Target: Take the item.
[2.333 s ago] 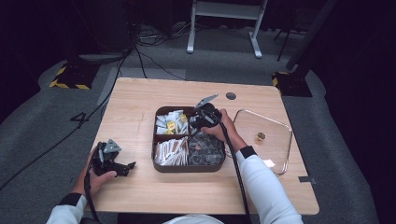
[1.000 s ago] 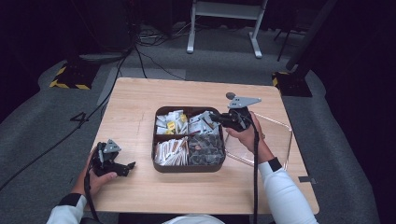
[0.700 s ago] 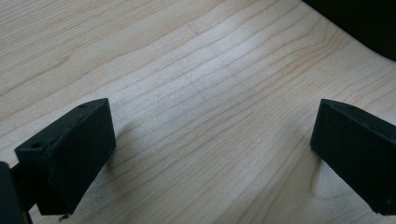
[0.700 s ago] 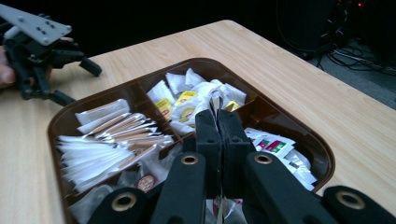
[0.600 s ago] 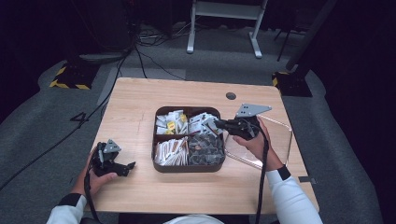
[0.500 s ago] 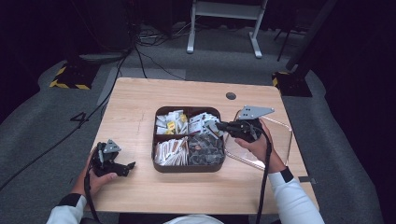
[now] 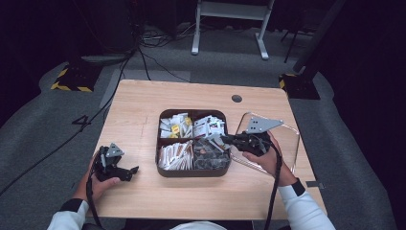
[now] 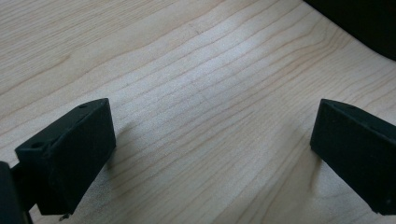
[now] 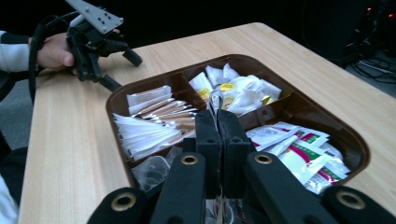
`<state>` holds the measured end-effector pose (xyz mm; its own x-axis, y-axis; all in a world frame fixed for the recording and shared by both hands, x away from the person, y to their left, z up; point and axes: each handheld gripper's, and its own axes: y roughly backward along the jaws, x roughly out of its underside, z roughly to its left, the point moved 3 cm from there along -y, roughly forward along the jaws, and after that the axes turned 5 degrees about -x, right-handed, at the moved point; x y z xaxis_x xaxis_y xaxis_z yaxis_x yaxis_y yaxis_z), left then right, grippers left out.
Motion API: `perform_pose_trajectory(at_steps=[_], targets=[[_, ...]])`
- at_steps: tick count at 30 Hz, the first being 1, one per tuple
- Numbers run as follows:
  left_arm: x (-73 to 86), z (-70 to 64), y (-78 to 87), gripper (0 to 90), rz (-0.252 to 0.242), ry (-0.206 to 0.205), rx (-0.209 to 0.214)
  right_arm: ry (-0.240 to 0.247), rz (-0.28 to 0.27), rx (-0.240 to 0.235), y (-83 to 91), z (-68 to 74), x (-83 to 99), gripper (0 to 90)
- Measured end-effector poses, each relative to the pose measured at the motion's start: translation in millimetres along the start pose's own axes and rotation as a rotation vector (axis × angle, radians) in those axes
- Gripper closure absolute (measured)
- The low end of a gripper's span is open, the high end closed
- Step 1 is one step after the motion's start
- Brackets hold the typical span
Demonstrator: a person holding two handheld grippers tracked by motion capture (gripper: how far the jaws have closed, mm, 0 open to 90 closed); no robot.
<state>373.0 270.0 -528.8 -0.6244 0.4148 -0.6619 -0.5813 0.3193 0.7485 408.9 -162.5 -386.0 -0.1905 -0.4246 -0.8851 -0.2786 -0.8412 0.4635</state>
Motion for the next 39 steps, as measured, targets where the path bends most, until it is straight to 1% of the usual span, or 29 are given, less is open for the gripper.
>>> perform_pose_trajectory(at_steps=[1,6,10,13,17,21,30,34,36,39], targets=[[0.2,0.2,0.2,0.4,-0.001,-0.001,-0.001,-0.003,0.001,-0.011,-1.0,1.9,0.9,89.0],[0.3,0.5,0.4,0.4,-0.001,-0.005,-0.001,0.016,0.031,-0.038,-6.1,14.5,6.5,89.0],[0.5,0.4,0.4,0.4,-0.003,-0.003,-0.004,0.034,0.037,-0.058,-6.2,22.8,7.7,89.0],[0.5,0.5,0.5,0.4,-0.001,-0.004,-0.001,0.036,0.039,-0.074,-8.1,28.3,8.8,89.0],[0.4,0.6,0.5,0.3,0.000,-0.004,-0.001,0.058,0.066,-0.107,-13.9,40.1,13.2,89.0],[0.4,0.6,0.5,0.4,0.000,-0.004,-0.001,0.068,0.082,-0.144,-18.5,51.6,17.0,89.0],[0.5,0.5,0.6,0.4,0.000,-0.004,-0.002,0.104,0.149,-0.212,-35.7,80.8,29.6,88.6],[0.5,0.5,0.5,0.4,0.000,-0.004,-0.001,0.101,0.181,-0.243,-44.5,89.5,37.7,88.2],[0.5,0.5,0.5,0.4,0.000,-0.004,-0.001,0.095,0.209,-0.262,-50.4,93.8,44.6,88.1],[0.5,0.5,0.5,0.4,0.000,-0.004,-0.001,0.088,0.238,-0.277,-55.3,98.0,51.9,87.6]])
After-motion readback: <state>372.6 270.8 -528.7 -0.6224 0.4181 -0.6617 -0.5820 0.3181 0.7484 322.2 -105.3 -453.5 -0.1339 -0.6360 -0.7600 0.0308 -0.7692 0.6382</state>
